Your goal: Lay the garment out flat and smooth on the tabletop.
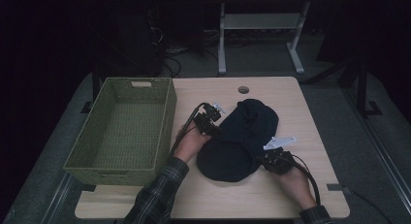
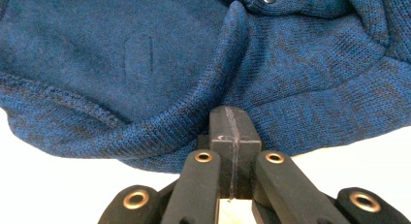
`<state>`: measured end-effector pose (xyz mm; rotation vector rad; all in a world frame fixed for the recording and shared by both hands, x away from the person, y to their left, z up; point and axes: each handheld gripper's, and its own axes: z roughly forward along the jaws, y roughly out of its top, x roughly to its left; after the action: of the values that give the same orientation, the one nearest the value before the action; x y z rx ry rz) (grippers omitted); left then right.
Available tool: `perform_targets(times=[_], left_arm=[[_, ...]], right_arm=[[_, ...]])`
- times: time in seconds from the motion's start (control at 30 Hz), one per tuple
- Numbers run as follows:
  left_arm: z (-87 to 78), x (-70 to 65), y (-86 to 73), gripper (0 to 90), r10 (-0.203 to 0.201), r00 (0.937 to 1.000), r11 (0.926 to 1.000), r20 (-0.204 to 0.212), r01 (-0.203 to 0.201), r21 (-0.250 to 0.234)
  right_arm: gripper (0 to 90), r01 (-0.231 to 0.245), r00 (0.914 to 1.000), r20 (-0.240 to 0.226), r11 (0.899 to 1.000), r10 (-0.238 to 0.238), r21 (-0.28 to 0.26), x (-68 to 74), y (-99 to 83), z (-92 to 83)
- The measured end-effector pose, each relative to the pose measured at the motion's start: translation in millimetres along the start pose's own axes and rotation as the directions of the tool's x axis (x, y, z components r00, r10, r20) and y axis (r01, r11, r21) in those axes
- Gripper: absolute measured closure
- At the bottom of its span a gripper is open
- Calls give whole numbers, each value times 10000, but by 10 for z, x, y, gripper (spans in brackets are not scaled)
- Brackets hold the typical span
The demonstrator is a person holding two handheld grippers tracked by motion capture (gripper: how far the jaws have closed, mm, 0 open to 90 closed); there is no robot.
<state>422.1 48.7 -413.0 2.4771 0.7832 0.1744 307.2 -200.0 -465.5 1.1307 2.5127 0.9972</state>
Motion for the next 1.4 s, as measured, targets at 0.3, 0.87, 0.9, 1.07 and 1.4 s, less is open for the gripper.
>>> perform_targets(times=[0.3, 0.87, 0.9, 1.07, 1.4], left_arm=[[352, 91, -51, 900, -319, 9995, 9976, 45, 316, 624], [166, -214, -403, 900, -178, 9974, 9985, 693, 141, 531], [153, -240, -434, 900, -145, 9971, 9988, 745, 109, 478], [83, -368, -564, 900, -26, 9938, 9988, 1108, -29, 488], [-6, -606, -744, 900, 147, 9826, 9989, 1853, -228, 417]], right_arm=[[900, 22, 10000, 16, 10000, -22, 42, -1, 5, 0], [900, 104, 9997, 221, 9993, -113, 373, -47, -27, -71], [900, 114, 9996, 235, 9992, -123, 388, -48, -29, -75], [900, 126, 9995, 281, 9991, -138, 412, -45, -54, -98], [900, 137, 9998, 133, 9993, -141, 362, -4, -169, -191]])
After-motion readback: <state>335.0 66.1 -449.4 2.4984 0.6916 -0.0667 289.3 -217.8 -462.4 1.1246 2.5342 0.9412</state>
